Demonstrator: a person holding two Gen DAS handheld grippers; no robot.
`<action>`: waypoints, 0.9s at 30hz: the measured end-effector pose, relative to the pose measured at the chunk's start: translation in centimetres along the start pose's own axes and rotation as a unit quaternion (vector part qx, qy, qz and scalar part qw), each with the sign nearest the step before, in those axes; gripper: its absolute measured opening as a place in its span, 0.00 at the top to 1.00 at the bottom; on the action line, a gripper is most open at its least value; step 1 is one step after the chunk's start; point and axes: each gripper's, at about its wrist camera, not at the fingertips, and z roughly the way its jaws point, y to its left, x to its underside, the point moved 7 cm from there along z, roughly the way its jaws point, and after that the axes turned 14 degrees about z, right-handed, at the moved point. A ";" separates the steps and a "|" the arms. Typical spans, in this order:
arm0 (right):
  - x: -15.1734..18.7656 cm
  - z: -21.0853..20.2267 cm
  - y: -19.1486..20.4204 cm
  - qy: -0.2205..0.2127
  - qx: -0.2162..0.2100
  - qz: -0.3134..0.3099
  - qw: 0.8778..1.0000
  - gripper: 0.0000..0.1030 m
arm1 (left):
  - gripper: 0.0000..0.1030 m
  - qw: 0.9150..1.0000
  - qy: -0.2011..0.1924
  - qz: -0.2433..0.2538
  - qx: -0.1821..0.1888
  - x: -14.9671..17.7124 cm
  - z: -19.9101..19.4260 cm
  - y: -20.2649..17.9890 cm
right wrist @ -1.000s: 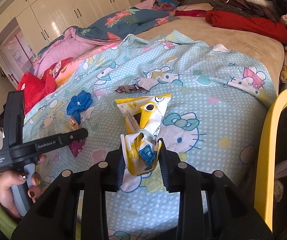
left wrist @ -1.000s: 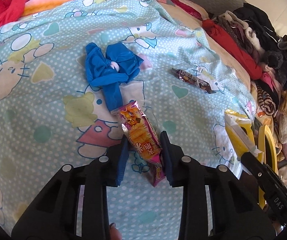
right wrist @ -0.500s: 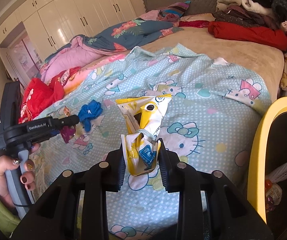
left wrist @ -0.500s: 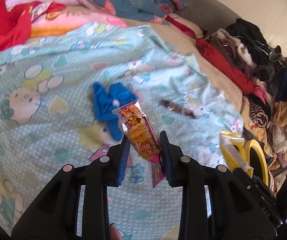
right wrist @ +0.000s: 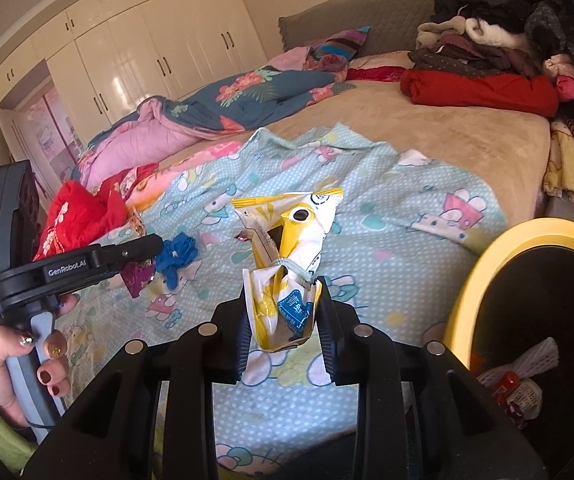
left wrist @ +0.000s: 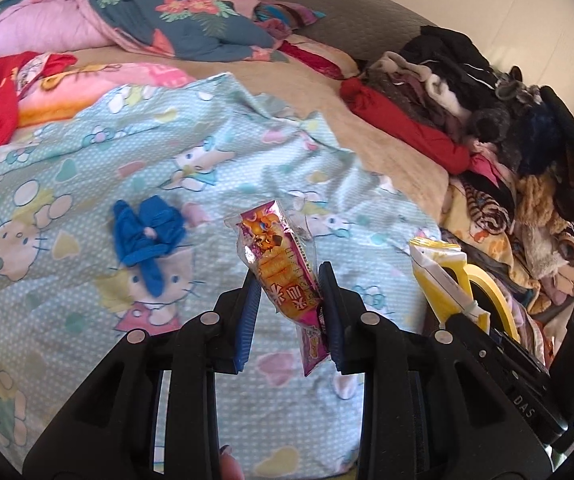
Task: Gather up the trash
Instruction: 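Lift and carry the yellow bag and orange wrapper toward the yellow bin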
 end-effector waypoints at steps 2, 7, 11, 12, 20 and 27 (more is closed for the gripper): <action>-0.3 -0.6 -0.5 -0.006 0.002 0.005 1.000 0.73 | 0.78 1.000 -0.002 0.005 0.006 -0.1 0.0 -0.6; -1.0 -1.3 -1.4 -0.016 0.005 0.014 1.000 0.73 | 0.78 1.000 -0.005 0.020 0.018 -0.4 0.0 -2.4; -1.4 -1.8 -1.9 -0.024 0.009 0.017 1.000 0.73 | 0.78 0.999 -0.006 0.029 0.026 -0.6 0.0 -3.4; -1.5 -1.9 -2.0 -0.025 0.010 0.018 0.999 0.73 | 0.78 0.999 -0.006 0.032 0.028 -0.6 0.0 -3.8; -2.2 -3.4 -2.7 -0.041 0.014 0.024 0.999 0.73 | 0.78 0.997 -0.015 0.060 0.044 -1.1 -0.4 -6.7; -2.9 -5.0 -3.7 -0.058 0.019 0.031 0.998 0.73 | 0.78 0.995 -0.020 0.079 0.055 -1.3 -0.4 -9.1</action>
